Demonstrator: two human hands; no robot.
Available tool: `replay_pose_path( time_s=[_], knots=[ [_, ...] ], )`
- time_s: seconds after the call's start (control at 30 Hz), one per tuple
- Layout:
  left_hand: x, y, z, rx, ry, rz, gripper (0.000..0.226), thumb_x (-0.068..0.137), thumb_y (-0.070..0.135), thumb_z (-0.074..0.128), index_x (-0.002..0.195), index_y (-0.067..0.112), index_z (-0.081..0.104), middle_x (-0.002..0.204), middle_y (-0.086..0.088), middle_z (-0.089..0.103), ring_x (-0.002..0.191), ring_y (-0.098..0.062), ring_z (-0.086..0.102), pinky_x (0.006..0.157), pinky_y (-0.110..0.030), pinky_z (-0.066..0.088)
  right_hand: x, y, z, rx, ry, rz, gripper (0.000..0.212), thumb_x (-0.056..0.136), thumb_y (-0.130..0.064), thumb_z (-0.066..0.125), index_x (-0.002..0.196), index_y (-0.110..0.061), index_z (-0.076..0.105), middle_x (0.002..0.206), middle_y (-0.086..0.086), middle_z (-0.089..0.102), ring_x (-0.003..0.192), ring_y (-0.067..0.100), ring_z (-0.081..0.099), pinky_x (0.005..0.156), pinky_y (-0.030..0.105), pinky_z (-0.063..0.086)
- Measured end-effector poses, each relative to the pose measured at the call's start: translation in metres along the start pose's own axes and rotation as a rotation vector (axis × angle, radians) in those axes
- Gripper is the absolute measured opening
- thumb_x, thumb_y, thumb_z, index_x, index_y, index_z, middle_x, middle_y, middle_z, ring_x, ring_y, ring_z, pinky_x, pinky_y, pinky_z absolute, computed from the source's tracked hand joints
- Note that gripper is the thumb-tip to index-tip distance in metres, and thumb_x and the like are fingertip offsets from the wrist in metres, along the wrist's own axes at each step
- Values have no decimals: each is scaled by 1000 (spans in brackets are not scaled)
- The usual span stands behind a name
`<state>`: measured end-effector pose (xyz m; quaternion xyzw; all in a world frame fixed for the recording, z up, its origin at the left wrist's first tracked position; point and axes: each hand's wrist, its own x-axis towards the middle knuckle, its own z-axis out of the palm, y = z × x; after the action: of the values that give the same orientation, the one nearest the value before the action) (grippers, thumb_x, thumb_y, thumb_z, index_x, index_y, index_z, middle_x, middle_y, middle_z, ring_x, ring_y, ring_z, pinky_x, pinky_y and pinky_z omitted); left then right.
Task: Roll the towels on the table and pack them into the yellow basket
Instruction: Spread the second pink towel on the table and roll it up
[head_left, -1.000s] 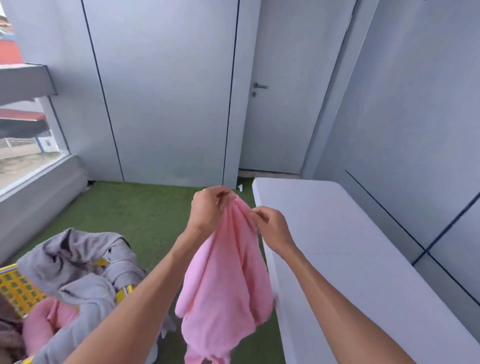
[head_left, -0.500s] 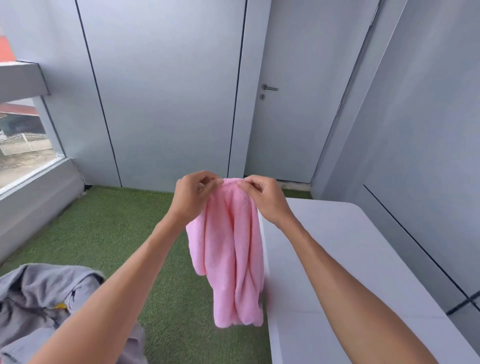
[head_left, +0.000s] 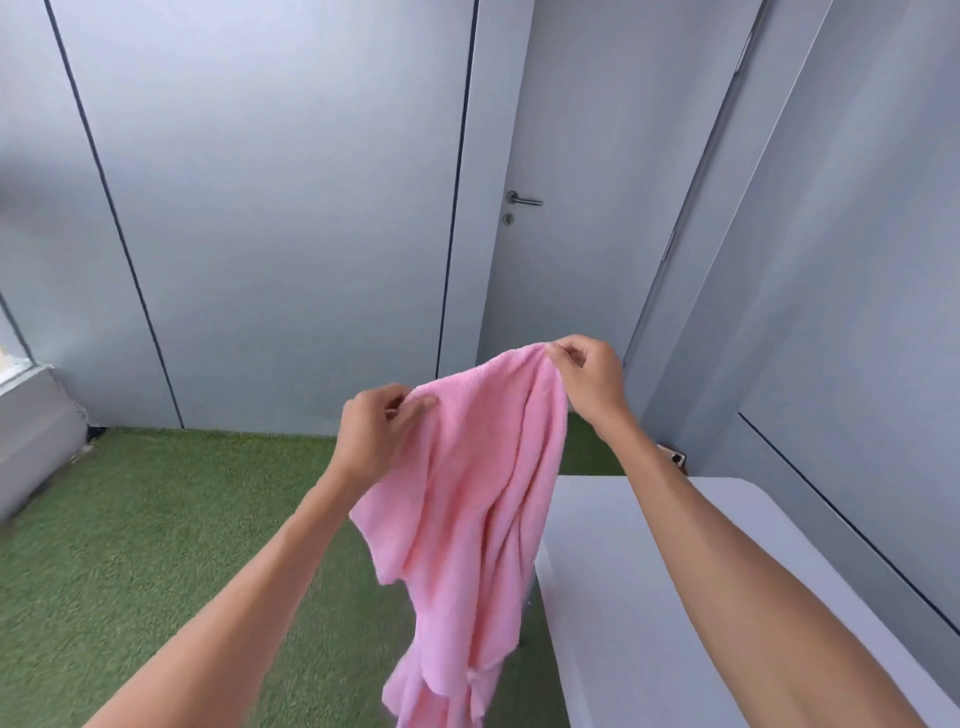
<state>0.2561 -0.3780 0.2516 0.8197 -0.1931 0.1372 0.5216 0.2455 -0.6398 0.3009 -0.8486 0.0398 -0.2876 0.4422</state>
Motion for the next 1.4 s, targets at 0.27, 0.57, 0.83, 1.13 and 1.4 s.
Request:
replay_pose_path(
  time_s=[0.27,0.57,0.83,1.13,1.4],
  knots=[
    [149,-12,46,-1,-20,-108,40,86,30,66,51,19,52,44,9,34,46,-11,28,41,-18,23,6,14,74,252,-253,17,15,86,-36,70,89,-20,70,78,4,70,65,23,67,57,35,52],
    [337,-14,110,-181,46,-251,46,81,19,66,52,15,31,43,10,18,41,-11,16,36,-17,13,117,79,153,181,-231,-96,76,70,-50,80,134,-34,41,129,-17,44,116,4,51,87,19,49],
    [440,-80,131,-195,174,-411,19,80,15,69,65,3,66,59,-7,55,44,-20,49,52,-25,50,249,135,154,200,-87,-106,15,98,-18,54,101,-13,67,74,-4,64,64,3,53,59,15,39],
    [428,-130,154,-363,-108,-292,18,91,25,66,94,7,70,88,-9,72,75,-20,72,72,-31,59,353,129,146,-69,-340,-202,28,102,-31,44,90,-10,60,59,1,47,52,7,37,52,23,32],
    [434,-134,168,-72,-115,42,10,89,17,66,80,21,66,76,10,69,73,-3,65,69,-11,47,377,129,160,-206,-390,-213,32,100,-34,47,84,-10,59,60,3,47,54,10,37,54,26,34]
  ],
)
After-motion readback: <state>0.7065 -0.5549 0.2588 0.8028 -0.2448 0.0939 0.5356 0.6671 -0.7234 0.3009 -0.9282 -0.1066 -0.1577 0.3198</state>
